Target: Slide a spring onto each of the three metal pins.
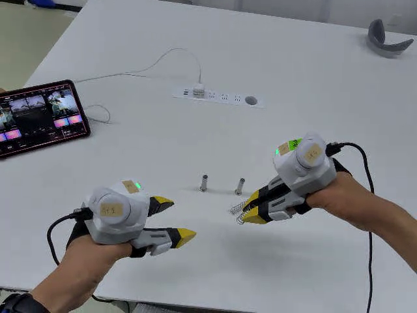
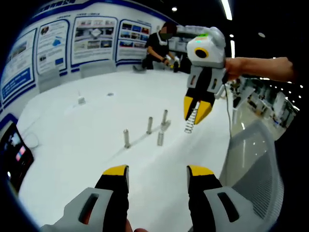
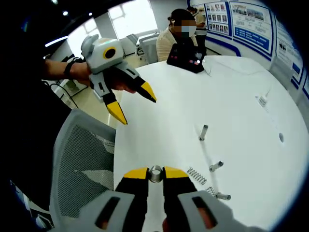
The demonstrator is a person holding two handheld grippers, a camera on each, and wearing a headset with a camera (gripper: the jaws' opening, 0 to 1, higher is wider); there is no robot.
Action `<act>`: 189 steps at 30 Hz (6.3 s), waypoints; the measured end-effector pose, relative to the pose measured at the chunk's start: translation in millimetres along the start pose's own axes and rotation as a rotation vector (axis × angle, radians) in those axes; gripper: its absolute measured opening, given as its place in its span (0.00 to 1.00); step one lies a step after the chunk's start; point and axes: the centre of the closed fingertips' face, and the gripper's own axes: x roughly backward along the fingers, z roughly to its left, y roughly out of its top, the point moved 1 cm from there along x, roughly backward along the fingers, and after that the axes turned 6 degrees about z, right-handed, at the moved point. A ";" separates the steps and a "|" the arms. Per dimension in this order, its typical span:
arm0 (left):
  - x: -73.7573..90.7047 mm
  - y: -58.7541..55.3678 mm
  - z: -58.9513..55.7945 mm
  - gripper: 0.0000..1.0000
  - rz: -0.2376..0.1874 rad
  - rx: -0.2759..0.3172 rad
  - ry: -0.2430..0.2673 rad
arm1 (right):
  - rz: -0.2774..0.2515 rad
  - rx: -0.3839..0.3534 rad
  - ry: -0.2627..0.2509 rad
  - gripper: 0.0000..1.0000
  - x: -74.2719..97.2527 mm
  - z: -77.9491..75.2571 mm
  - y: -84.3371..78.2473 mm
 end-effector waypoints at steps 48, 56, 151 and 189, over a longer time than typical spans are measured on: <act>25.9 -33.4 47.0 0.70 -0.005 0.188 0.141 | 0.059 0.063 -0.091 0.12 -35.1 -93.9 63.3; 25.3 -33.7 46.6 0.70 -0.002 0.192 0.138 | 0.058 0.078 -0.089 0.13 -42.3 -95.5 68.4; 35.6 -38.4 38.1 0.67 -0.007 0.230 0.149 | -0.062 -0.138 -0.094 0.50 -75.9 -97.0 48.4; 37.0 -28.7 26.8 0.68 -0.027 0.211 0.148 | -0.244 -0.261 -0.166 0.58 -33.8 -70.0 21.0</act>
